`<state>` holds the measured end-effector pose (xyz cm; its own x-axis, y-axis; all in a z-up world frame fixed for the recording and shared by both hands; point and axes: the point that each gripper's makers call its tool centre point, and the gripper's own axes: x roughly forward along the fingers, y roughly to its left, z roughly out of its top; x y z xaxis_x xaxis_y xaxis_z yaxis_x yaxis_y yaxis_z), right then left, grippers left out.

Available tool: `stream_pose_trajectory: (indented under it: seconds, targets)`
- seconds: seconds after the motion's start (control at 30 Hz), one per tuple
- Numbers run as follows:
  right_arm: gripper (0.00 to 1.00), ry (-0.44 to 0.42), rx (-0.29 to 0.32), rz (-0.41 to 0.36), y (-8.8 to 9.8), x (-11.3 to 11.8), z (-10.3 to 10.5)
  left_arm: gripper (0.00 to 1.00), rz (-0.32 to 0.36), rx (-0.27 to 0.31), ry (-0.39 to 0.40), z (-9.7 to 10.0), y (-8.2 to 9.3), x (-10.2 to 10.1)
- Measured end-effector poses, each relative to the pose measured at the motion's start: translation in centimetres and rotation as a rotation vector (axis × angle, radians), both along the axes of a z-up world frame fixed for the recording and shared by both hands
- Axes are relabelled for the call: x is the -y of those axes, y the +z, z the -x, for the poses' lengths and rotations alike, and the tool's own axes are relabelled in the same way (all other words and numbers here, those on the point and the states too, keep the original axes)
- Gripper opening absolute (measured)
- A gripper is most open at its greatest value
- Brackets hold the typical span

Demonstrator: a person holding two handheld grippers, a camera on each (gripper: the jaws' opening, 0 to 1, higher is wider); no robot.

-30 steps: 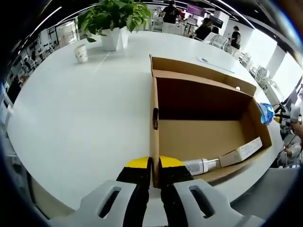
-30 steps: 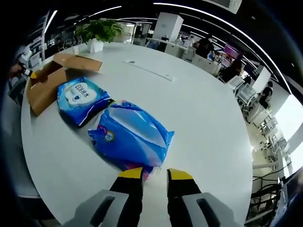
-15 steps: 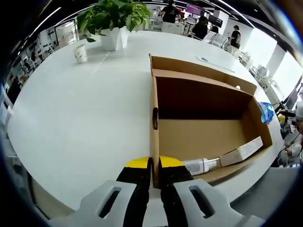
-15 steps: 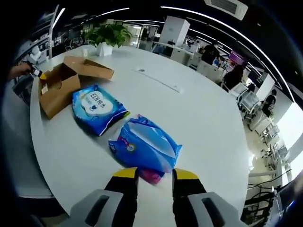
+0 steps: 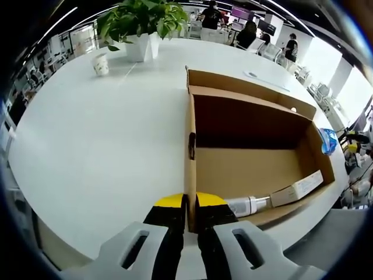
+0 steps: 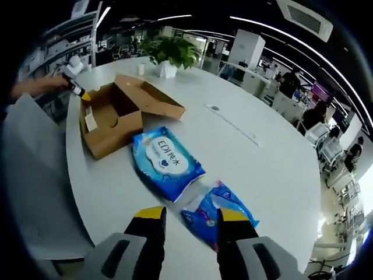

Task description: Operate the shoe box by opening the lid, removing the specified soft item, and placing it in the target area until the item is outside and the box remains undamaged.

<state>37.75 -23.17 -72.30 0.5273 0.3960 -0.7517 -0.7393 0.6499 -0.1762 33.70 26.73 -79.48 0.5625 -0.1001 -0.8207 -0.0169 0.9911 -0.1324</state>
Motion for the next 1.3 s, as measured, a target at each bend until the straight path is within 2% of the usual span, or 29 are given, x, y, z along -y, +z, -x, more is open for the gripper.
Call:
stream_pose_trajectory:
  seconds: [0.23, 0.73, 1.03, 1.3]
  targets:
    - [0.36, 0.161, 0.002, -0.010, 0.8, -5.2, 0.3, 0.03, -0.004, -0.003, 0.000, 0.0, 0.0, 0.0]
    - [0.38, 0.432, -0.030, -0.041, 1.2, -14.9, 1.5, 0.03, 0.000, -0.006, 0.007, 0.0, 0.0, 0.0]
    - [0.38, 0.556, -0.058, -0.041, 0.3, -19.5, 2.4, 0.03, 0.002, -0.009, 0.009, -0.6, -0.4, -0.6]
    - [0.38, 0.622, -0.094, -0.037, -0.9, -22.1, 2.8, 0.03, 0.001, -0.014, 0.011, -0.8, -0.5, -0.8]
